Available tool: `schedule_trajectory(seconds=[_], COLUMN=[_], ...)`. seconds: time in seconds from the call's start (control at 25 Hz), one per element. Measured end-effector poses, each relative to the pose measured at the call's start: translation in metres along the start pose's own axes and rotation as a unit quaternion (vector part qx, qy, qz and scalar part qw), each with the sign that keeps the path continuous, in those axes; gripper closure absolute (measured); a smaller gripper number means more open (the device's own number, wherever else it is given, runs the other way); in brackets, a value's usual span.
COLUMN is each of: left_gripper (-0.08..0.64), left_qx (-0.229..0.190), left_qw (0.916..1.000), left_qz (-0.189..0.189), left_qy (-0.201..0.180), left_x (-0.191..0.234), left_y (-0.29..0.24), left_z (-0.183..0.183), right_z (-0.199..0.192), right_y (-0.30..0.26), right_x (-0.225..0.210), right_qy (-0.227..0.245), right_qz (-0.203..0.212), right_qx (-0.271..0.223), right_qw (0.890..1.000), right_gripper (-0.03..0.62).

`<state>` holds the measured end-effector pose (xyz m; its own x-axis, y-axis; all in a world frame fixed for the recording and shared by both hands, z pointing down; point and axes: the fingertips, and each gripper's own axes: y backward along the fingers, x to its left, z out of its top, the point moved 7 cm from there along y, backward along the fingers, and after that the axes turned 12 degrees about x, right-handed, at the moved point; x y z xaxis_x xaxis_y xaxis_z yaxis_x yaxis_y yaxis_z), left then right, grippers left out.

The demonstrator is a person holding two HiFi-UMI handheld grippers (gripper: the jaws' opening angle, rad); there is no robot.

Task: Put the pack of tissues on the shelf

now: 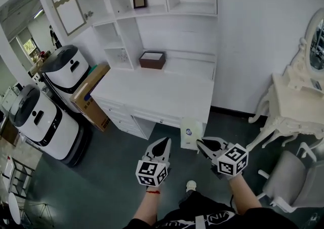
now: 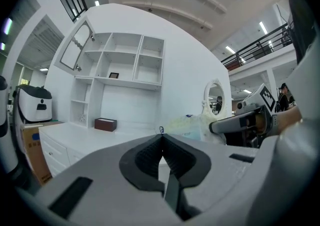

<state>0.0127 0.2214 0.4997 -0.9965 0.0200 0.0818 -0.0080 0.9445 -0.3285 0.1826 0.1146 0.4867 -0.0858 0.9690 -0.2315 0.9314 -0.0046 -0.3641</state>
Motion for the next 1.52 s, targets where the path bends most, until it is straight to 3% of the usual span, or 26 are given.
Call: schedule_trajectory(seconds=[0.44,0.88,1.2,1.52], left_gripper=[0.555,0.555,0.555,0.555], left_qx=[-0.013,-0.028,-0.051,-0.045], left_qw=[0.9997,0.9982,0.9937,0.9872], left_qz=[-0.017,-0.052,-0.091,-0.139], left_qy=[-0.014,-0.004,-0.040,-0.063], left_x=[0.062,0.092,0.129,0.174], left_y=[-0.112,-0.179,-0.237,-0.304], left_z=[0.063,0.110,0.168,0.224], right_z=[0.070,0.131,0.195,0.251], right_y=[-0.049,-0.072,-0.099,-0.130], right_x=[-0.107,-0.165,-0.208,-0.256], right_qy=[0.010,0.030,0.057,0.052], right_qz=[-0.018,-0.033,-0.064,-0.108], right_qx=[-0.026,-0.046,-0.073,-0.089], right_qw=[0.999,0.998,0.994,0.989], right_gripper=[0.589,0.589,0.589,0.589])
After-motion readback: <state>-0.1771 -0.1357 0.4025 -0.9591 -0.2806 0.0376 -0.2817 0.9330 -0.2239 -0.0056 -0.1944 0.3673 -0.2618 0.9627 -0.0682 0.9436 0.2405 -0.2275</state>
